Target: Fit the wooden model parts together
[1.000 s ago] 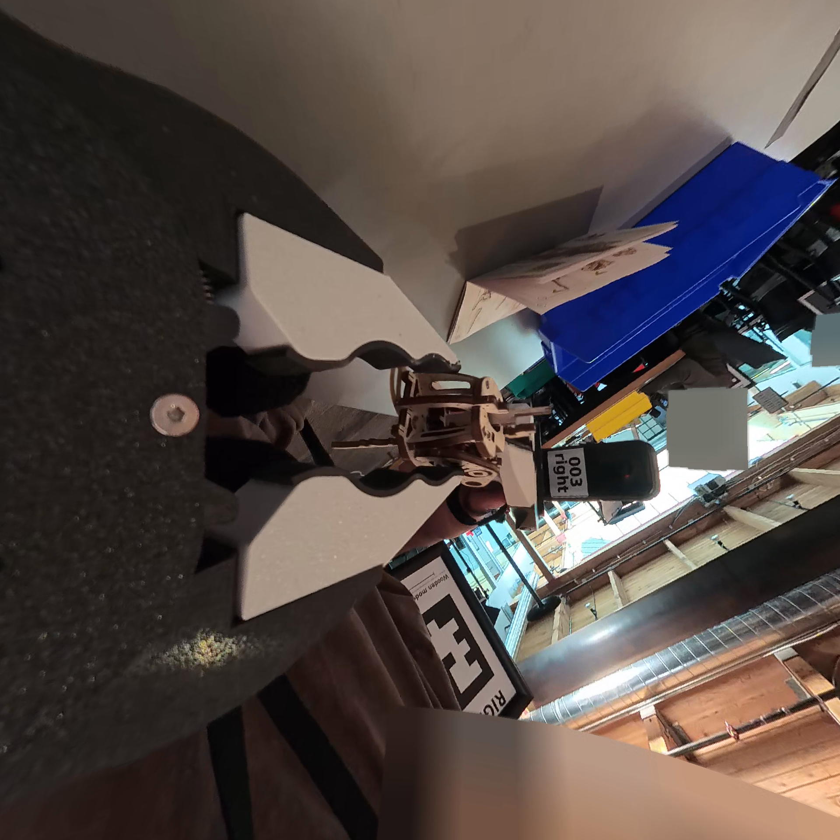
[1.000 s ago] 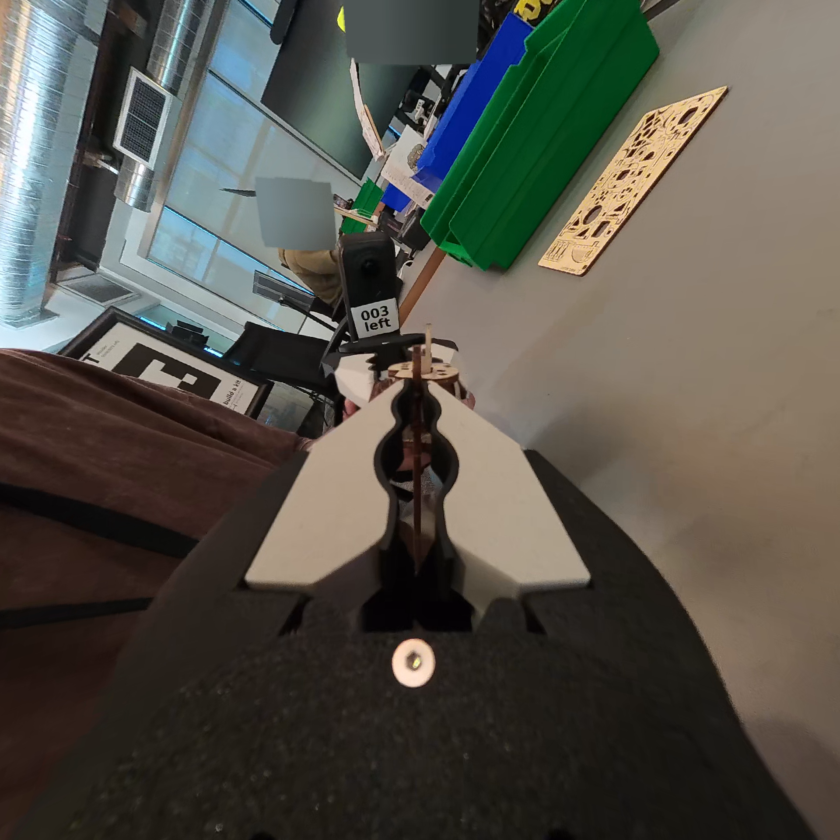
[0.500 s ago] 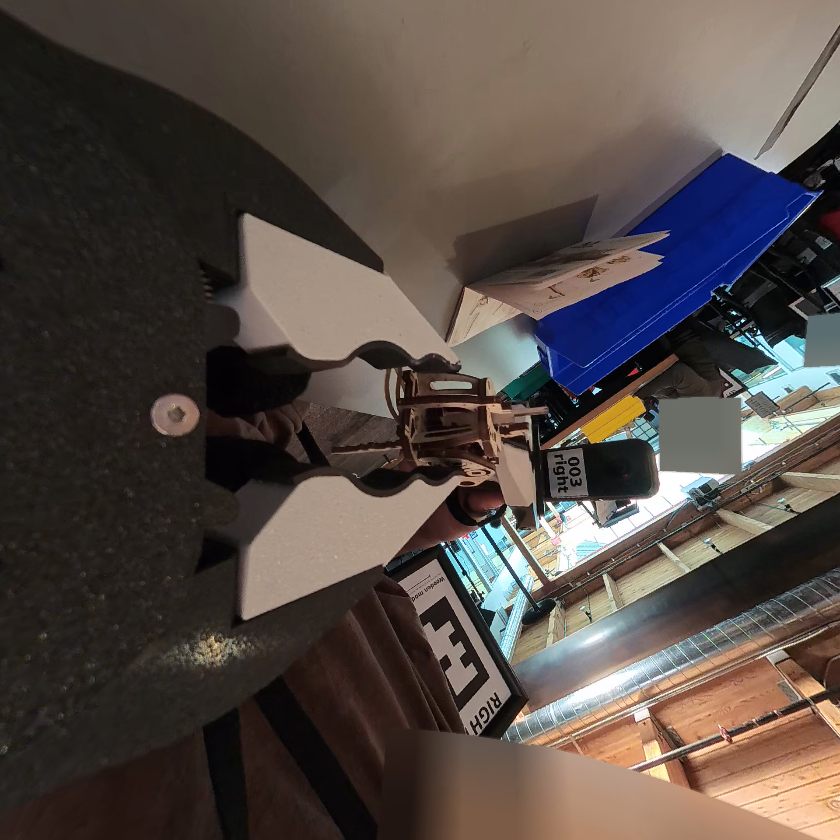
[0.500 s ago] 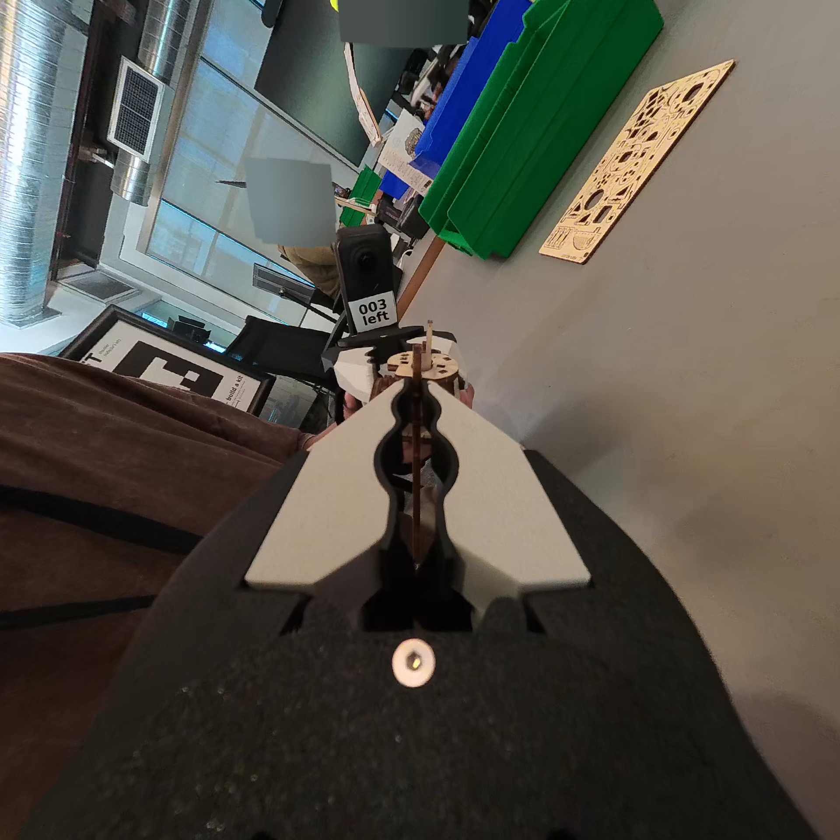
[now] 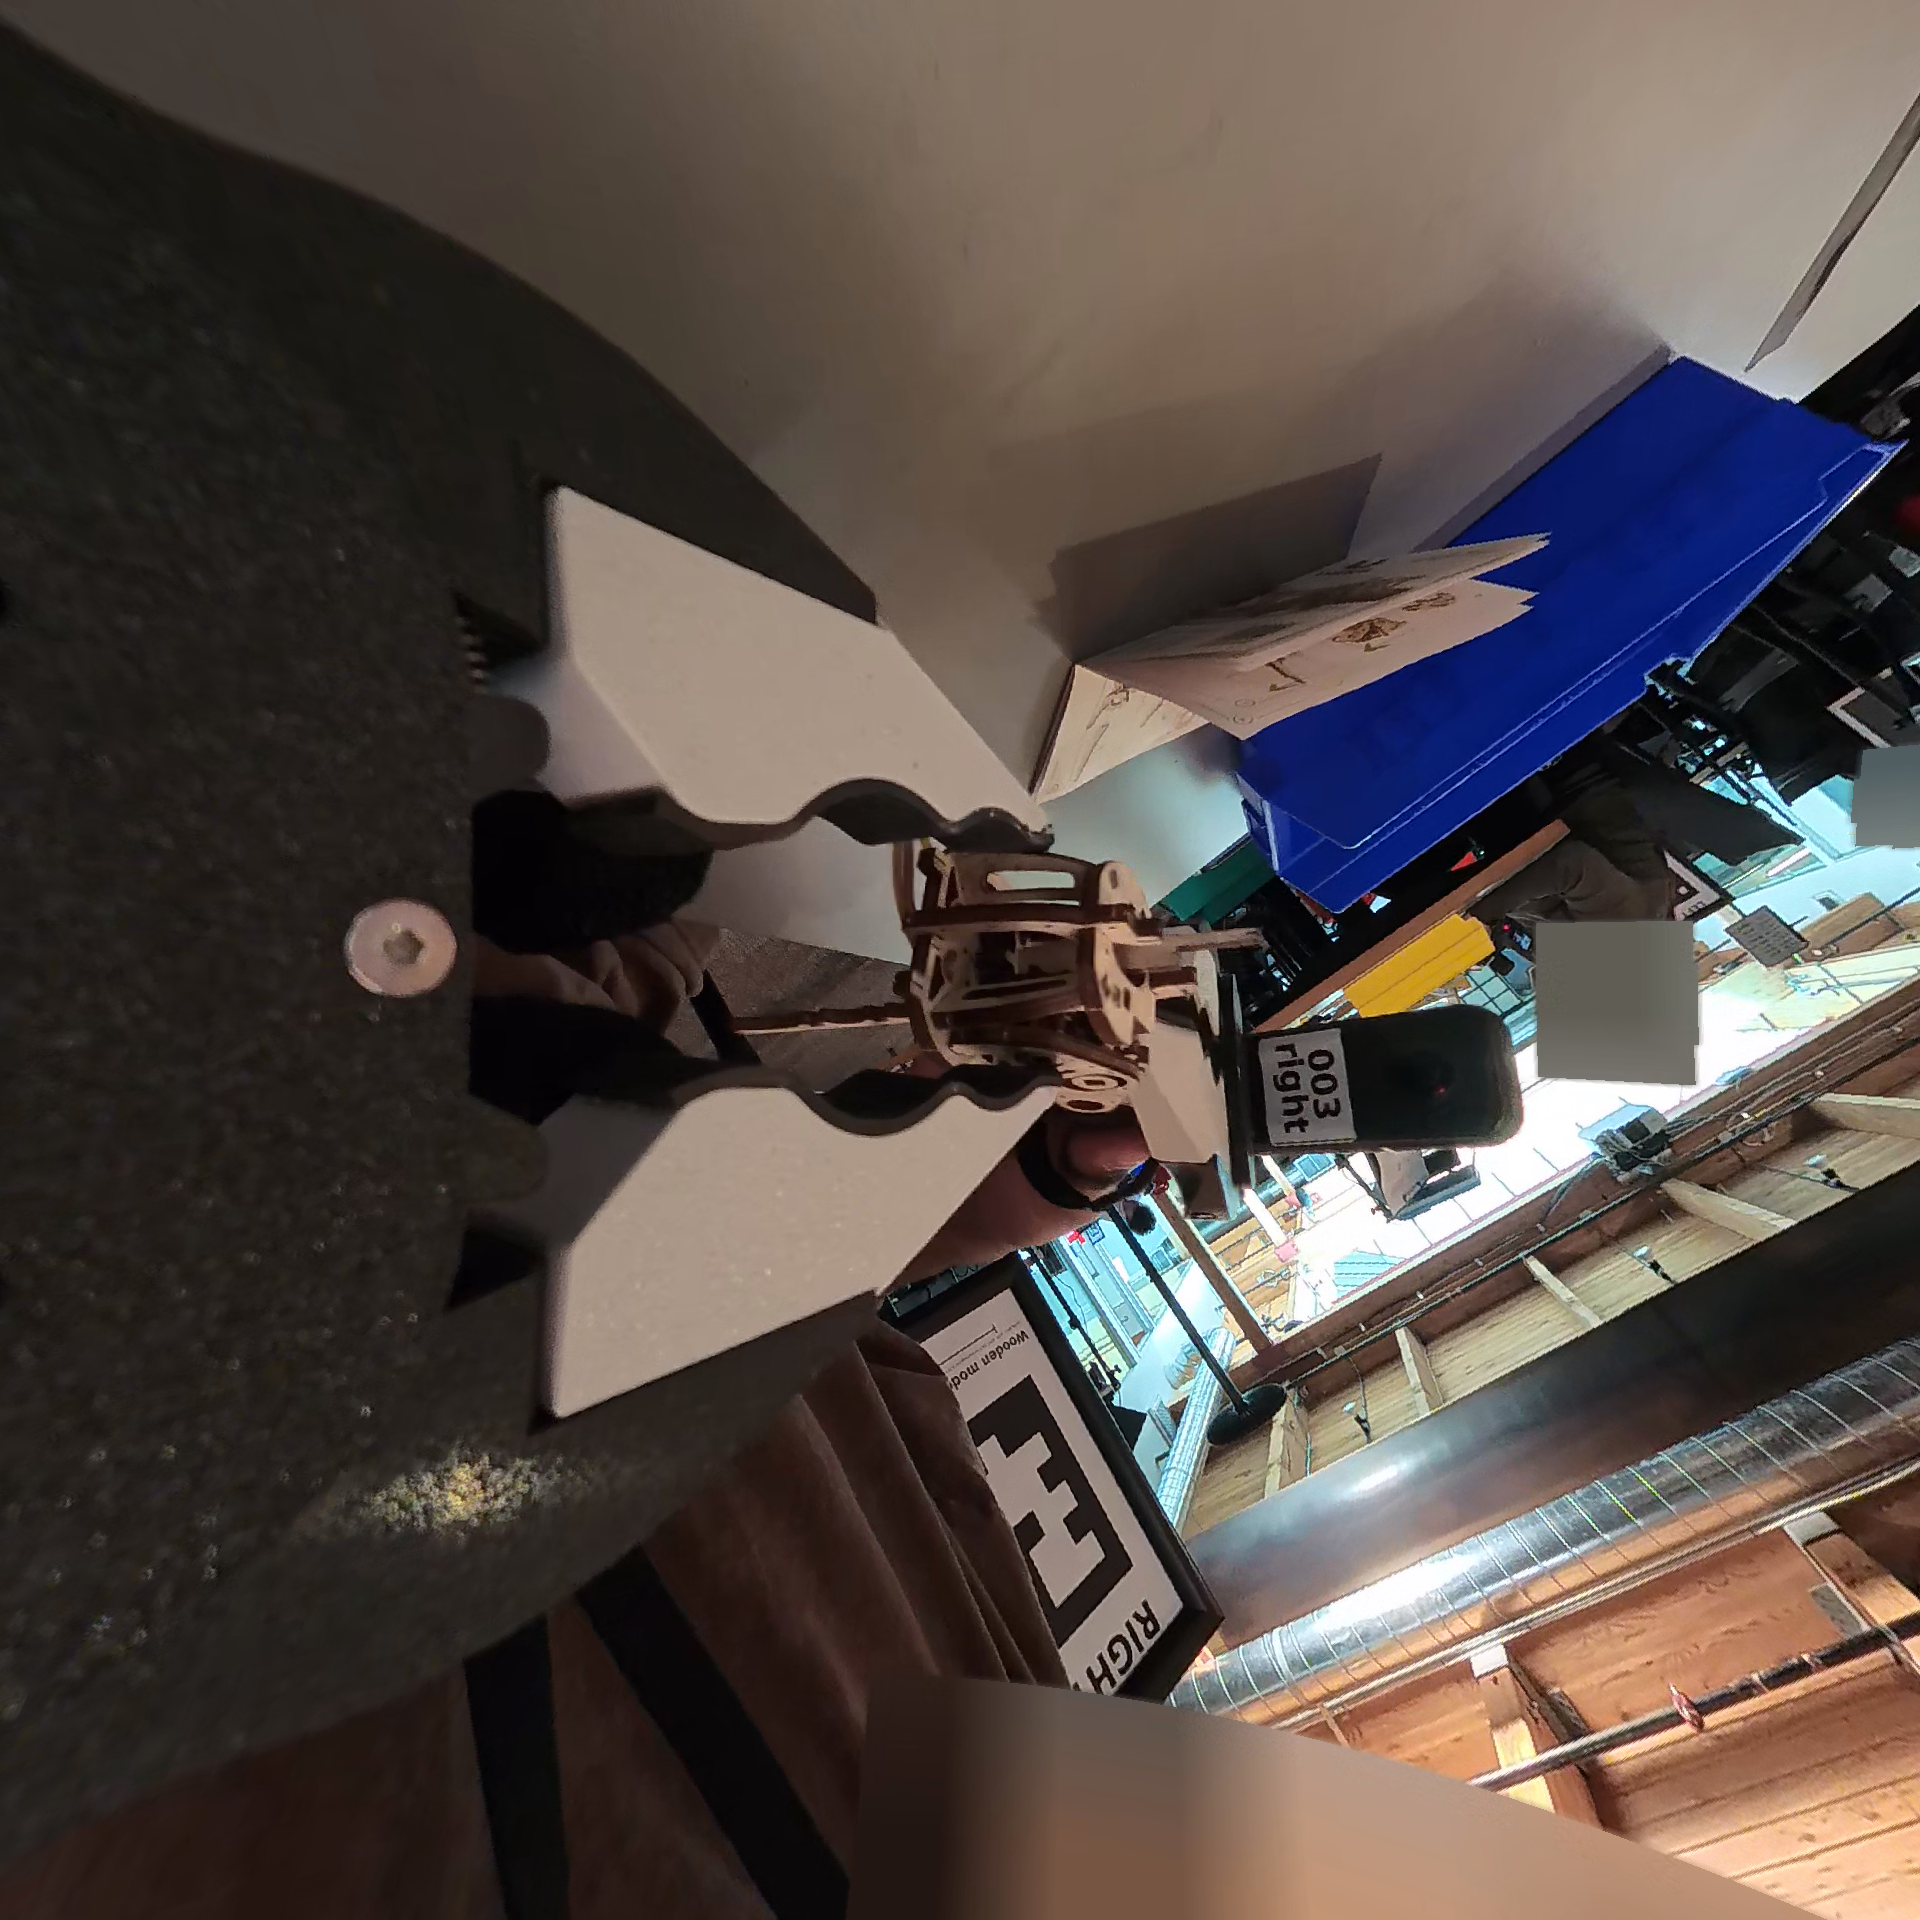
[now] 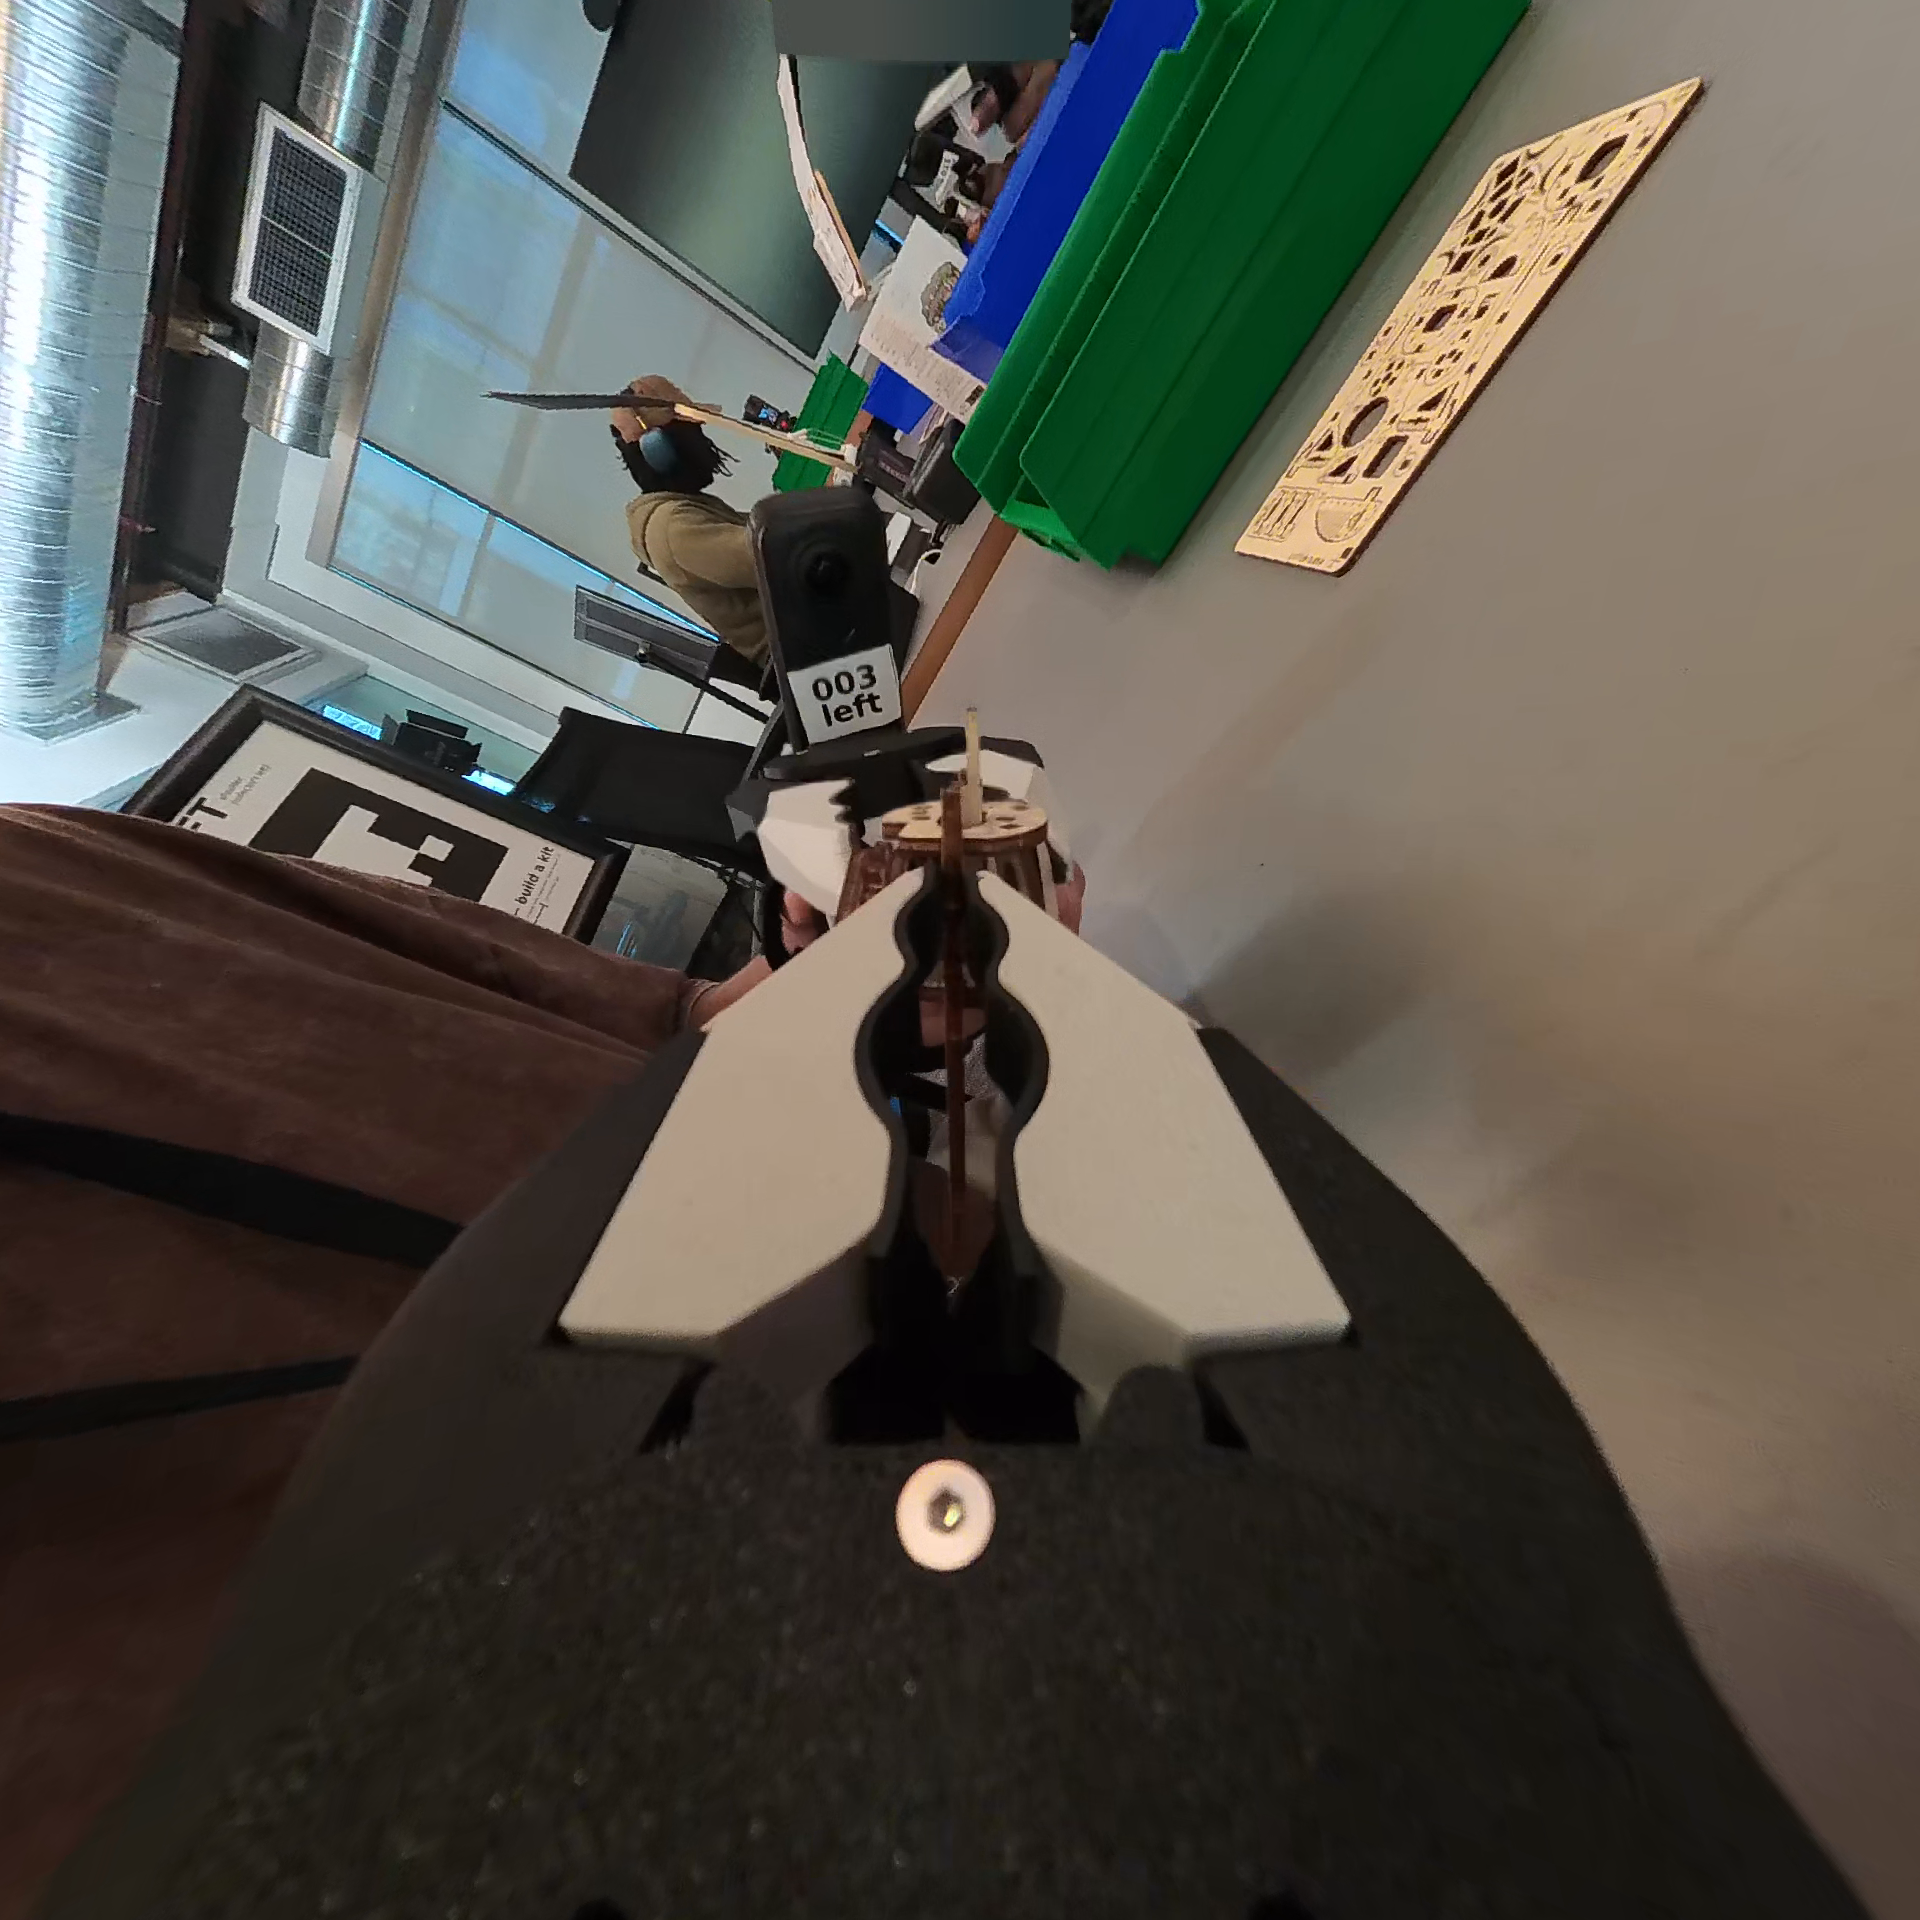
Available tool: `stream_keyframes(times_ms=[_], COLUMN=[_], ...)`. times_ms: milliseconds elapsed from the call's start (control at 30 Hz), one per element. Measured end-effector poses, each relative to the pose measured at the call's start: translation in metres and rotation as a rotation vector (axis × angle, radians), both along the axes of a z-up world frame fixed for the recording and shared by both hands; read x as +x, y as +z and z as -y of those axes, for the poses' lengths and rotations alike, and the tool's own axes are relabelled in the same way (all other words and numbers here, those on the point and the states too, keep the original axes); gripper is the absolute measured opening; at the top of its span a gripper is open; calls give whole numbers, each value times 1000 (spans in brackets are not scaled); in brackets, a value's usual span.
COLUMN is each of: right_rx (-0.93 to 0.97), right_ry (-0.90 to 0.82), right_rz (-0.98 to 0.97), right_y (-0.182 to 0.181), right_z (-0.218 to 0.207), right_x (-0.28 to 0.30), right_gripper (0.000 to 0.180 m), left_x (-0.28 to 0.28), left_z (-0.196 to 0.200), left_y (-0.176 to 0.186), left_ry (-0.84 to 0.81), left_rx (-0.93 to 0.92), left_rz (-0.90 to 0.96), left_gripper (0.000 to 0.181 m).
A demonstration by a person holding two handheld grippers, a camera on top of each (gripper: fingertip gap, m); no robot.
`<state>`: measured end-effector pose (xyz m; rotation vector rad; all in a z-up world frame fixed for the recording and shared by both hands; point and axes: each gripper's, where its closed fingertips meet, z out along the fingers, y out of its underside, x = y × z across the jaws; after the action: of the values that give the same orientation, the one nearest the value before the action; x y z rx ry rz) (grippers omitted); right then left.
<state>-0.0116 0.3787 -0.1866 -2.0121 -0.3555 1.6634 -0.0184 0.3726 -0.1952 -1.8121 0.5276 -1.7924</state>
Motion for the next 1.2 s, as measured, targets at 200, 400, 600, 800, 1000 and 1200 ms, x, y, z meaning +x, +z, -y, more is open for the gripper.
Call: stream_keyframes(times_ms=[200,400,600,800,1000,1200], right_rx=[-3,3,0,32,45,45], right_ry=[4,-3,-3,-7,24,18], right_rz=[-56,-79,-92,-86,-21,49], right_y=[11,16,18,22,14,5], right_z=[-3,-3,-4,-6,-2,-1], right_x=[0,0,1,7,0,1], right_gripper=[6,11,10,9,3,3], left_x=[3,0,0,-3,0,1], left_z=[3,1,2,0,2,2], left_y=[8,14,15,14,10,2], left_ry=[-30,-28,-32,-21,-23,-8], left_rx=[-91,-139,-131,-120,-83,-35], left_rz=[97,162,158,150,100,21], left_gripper=[38,38,38,37,37,37])
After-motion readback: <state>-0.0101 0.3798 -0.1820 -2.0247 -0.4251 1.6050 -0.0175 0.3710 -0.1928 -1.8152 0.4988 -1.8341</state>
